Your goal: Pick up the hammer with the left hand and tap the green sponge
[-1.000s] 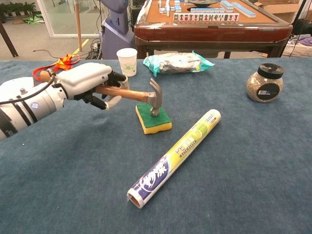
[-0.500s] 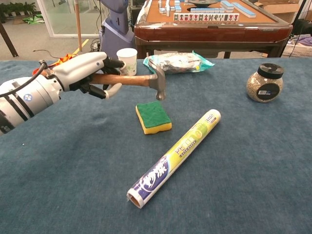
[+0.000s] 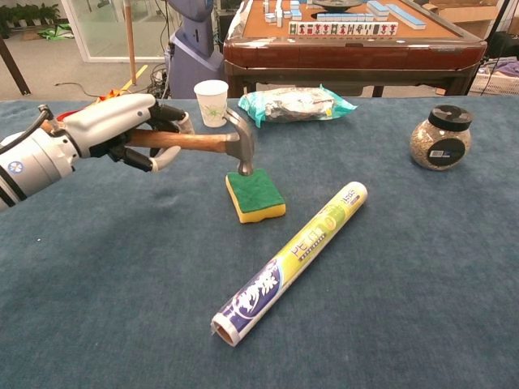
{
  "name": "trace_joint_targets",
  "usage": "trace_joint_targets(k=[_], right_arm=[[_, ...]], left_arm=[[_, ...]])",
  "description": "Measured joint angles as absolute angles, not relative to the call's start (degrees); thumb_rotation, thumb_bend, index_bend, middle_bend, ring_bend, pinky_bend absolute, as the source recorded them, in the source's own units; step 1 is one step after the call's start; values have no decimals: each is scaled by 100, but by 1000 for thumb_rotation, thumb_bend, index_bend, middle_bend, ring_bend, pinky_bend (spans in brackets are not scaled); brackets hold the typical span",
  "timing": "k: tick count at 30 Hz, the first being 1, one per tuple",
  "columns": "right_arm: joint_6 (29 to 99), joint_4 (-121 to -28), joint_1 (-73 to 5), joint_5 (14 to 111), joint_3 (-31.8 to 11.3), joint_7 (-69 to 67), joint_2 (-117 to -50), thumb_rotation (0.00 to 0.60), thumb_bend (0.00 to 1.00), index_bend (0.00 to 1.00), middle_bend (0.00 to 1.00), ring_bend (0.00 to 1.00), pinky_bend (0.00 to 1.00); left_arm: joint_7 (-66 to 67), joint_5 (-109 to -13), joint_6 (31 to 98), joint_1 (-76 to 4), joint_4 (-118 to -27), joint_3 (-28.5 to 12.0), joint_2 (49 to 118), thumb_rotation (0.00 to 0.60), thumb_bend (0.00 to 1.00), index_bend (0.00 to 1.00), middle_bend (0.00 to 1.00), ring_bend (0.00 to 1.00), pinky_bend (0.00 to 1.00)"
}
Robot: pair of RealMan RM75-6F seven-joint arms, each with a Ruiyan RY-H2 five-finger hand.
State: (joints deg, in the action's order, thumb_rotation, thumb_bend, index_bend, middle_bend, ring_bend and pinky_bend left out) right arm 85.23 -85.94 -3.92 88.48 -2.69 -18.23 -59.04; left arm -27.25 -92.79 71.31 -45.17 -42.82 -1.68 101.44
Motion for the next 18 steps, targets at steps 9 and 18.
trace_joint_targets(k=[9,18], right_arm=[[8500,-8602,-401,8841,-267,-1801,-5906,600,317,457,451,393,259],[8512,-8609,-397,8845,-266,-1803,-5903,600,317,457,451,393,259]], left_arm=[[-2874,-9265,7016,-4289,-3884,24,10144,600,540,778,825,612,441],[-2885,-9189,6663,-4195,-3725,112,10175,575,537,542,578,444,440]])
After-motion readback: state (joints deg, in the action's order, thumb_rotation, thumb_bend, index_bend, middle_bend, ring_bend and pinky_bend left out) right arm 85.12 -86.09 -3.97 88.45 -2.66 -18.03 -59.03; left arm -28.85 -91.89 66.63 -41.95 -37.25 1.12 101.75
